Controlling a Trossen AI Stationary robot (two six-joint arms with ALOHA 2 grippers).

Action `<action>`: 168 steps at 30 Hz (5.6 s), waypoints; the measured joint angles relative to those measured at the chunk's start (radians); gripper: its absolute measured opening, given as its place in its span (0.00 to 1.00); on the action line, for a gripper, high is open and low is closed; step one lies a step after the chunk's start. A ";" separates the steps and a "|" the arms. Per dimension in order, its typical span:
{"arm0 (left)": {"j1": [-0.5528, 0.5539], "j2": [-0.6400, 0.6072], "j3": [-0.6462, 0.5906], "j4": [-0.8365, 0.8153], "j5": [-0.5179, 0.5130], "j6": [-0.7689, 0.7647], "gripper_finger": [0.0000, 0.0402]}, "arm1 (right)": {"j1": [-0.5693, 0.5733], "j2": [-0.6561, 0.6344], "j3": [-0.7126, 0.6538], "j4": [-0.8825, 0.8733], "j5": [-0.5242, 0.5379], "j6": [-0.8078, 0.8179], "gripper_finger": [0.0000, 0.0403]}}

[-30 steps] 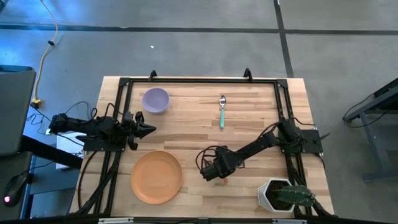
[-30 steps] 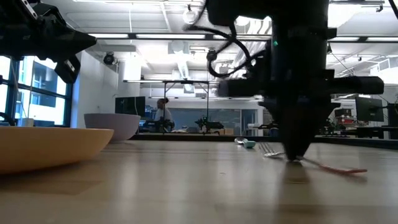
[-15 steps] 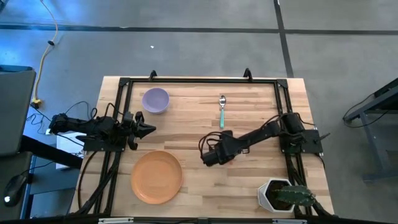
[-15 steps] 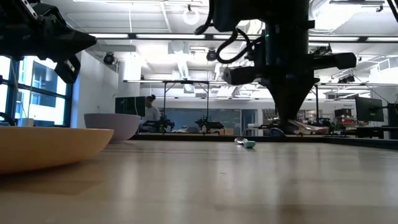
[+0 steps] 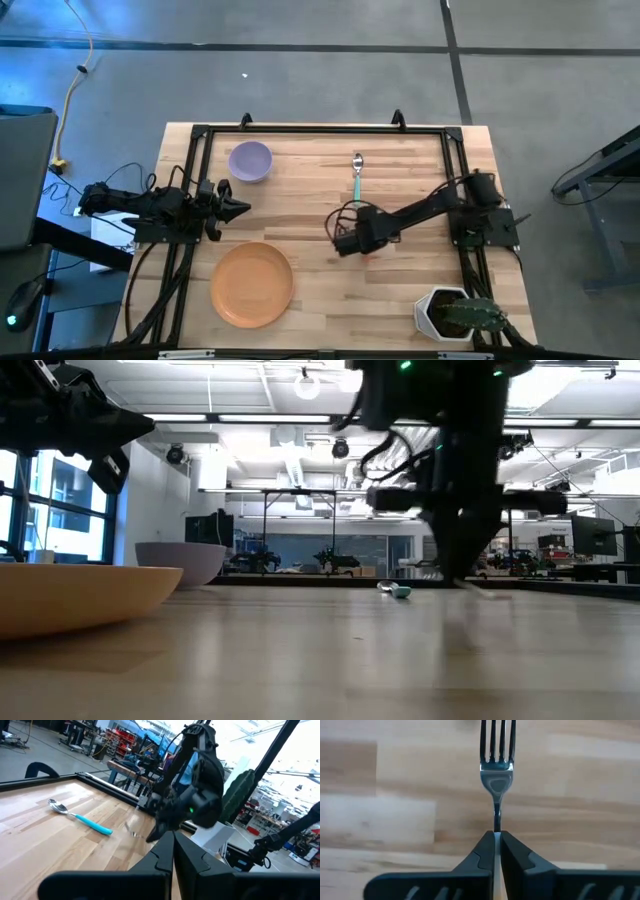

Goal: Set table place
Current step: Adjust the orange fork, then put the orange plate to the left of the orange fork

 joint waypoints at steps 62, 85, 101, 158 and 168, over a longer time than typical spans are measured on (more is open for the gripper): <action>0.000 0.000 0.000 0.002 -0.037 0.003 0.00 | 0.008 -0.124 -0.253 0.266 -0.117 -0.011 0.12; 0.000 0.000 0.000 0.001 -0.032 0.020 0.00 | -0.053 -0.065 0.297 0.122 0.076 -0.530 0.16; 0.000 0.398 0.445 -0.610 0.219 -0.038 0.12 | -0.078 0.024 0.523 -0.127 0.103 -0.679 0.16; -0.039 1.505 0.906 -1.065 0.143 -0.169 0.32 | -0.003 -0.283 0.527 -0.450 0.263 -0.871 0.16; -0.038 1.505 0.832 -0.999 0.179 -0.239 0.32 | -0.003 -0.283 0.526 -0.440 0.262 -0.871 0.16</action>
